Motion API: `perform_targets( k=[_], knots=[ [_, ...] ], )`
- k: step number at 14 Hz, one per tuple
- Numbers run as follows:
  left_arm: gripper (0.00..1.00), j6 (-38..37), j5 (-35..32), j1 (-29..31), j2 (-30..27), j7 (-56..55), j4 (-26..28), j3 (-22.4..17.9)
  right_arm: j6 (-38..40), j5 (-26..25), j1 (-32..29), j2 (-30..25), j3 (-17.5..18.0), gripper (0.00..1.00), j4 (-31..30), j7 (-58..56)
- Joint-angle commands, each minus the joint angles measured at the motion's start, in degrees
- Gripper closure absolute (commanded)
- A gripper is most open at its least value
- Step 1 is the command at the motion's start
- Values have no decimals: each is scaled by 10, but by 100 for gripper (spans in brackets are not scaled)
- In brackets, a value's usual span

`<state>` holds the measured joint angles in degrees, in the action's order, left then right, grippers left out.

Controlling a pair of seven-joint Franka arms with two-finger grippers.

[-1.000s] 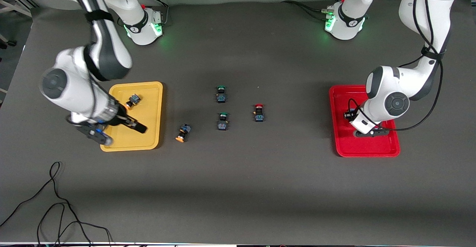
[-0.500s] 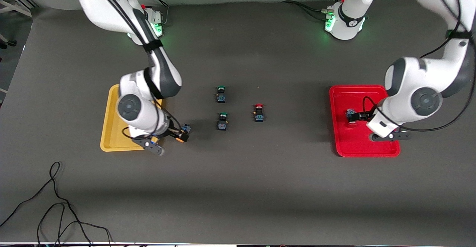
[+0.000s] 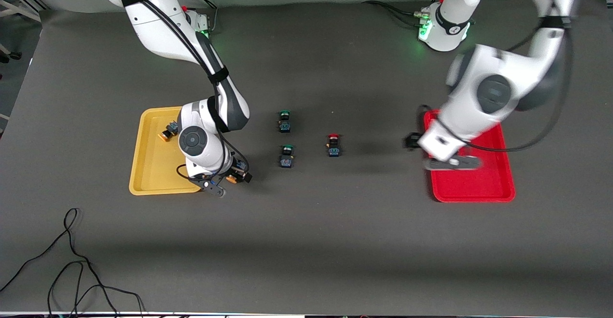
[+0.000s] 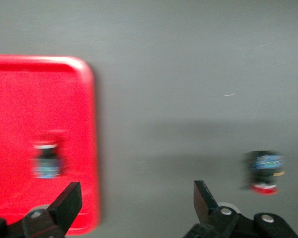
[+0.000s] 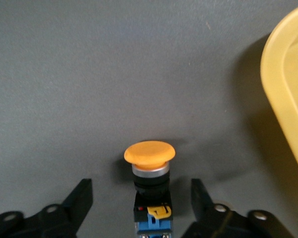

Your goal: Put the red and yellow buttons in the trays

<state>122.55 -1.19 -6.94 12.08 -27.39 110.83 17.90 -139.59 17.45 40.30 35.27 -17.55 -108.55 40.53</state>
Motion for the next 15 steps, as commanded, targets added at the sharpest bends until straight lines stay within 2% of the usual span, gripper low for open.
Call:
perform_targets(
  k=[1, 4, 6, 9, 13, 15],
  knots=[
    [0, 44, -17, -106, 47, -119, -24, -6, -10, 14, 9, -1, -6, 35, -4, 7],
    [0, 47, -77, -174, 132, -212, -99, -6, -8, 14, 7, 0, -6, 57, -4, 6],
    [0, 49, -116, -198, 199, -256, -150, -7, -3, 15, 4, -3, -6, 71, -4, 5],
    [0, 117, -131, -207, 265, -268, -161, -9, 33, 16, -1, -31, -15, 87, 3, 3],
    [0, 124, -131, -207, 285, -268, -151, -9, 179, 15, -79, -130, -21, 88, 33, -5],
    [1, 114, -125, -208, 286, -281, -145, -8, 216, 14, -94, -166, -53, 88, 37, -32]
  ],
)
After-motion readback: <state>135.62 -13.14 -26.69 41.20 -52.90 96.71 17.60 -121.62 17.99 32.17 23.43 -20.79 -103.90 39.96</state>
